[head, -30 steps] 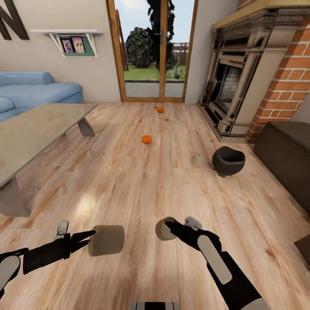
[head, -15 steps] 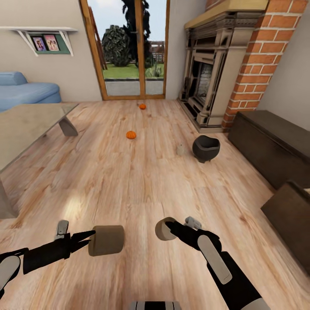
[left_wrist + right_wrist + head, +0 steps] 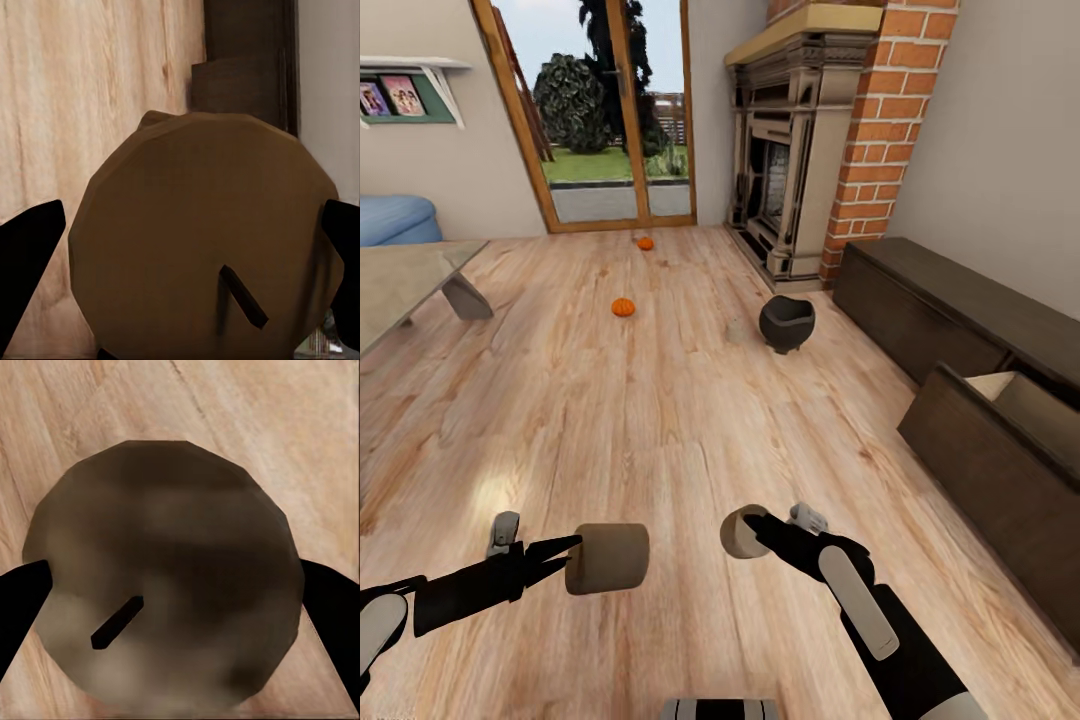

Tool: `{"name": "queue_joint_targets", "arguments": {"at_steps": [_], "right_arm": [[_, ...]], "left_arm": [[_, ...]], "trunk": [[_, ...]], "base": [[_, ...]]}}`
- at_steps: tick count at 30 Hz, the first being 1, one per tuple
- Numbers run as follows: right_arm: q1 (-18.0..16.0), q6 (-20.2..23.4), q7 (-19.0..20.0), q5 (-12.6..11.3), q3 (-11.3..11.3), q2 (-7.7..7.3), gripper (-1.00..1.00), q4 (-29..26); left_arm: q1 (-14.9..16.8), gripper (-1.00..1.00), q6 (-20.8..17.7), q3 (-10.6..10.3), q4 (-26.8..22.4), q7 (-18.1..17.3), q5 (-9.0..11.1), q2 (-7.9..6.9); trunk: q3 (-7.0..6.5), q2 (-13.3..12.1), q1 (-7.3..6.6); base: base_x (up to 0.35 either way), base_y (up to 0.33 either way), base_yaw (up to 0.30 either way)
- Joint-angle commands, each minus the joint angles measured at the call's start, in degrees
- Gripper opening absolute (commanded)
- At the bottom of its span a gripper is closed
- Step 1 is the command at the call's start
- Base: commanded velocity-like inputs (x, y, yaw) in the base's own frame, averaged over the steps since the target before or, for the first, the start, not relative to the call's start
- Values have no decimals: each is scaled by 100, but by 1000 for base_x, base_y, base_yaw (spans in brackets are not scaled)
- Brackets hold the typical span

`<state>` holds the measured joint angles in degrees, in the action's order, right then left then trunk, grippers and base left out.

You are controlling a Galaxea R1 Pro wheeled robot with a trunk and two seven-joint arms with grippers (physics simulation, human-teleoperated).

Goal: Place each of the two pumpkins and all three candles from the living room inside a cabinet in the living room (use any cabinet), then make sure every cabinet is closed, and position the cauldron so it is next to a table in the living room.

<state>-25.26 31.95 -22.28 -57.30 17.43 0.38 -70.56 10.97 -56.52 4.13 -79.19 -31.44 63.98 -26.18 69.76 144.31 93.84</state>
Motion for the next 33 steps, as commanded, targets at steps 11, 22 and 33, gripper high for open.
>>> {"name": "queue_joint_targets", "arguments": {"at_steps": [11, 22, 33], "right_arm": [[-5, -4, -55, -70, 6, 4, -100, -4], [-5, -4, -52, -70, 6, 3, -100, -2], [-5, -28, -15, -139, -13, -3, -100, 171]], "left_arm": [[1, -100, -44, 8, 0, -20, 45, -1], [1, -100, -44, 8, 0, -26, 51, 0], [1, -100, -51, 12, -7, -30, 90, -3]], "trunk": [[5, 2, -5], [5, 2, -5], [-62, -2, -13]], "base": [[-291, 0, -276], [-96, 0, -277], [-1, 0, -280]]}}
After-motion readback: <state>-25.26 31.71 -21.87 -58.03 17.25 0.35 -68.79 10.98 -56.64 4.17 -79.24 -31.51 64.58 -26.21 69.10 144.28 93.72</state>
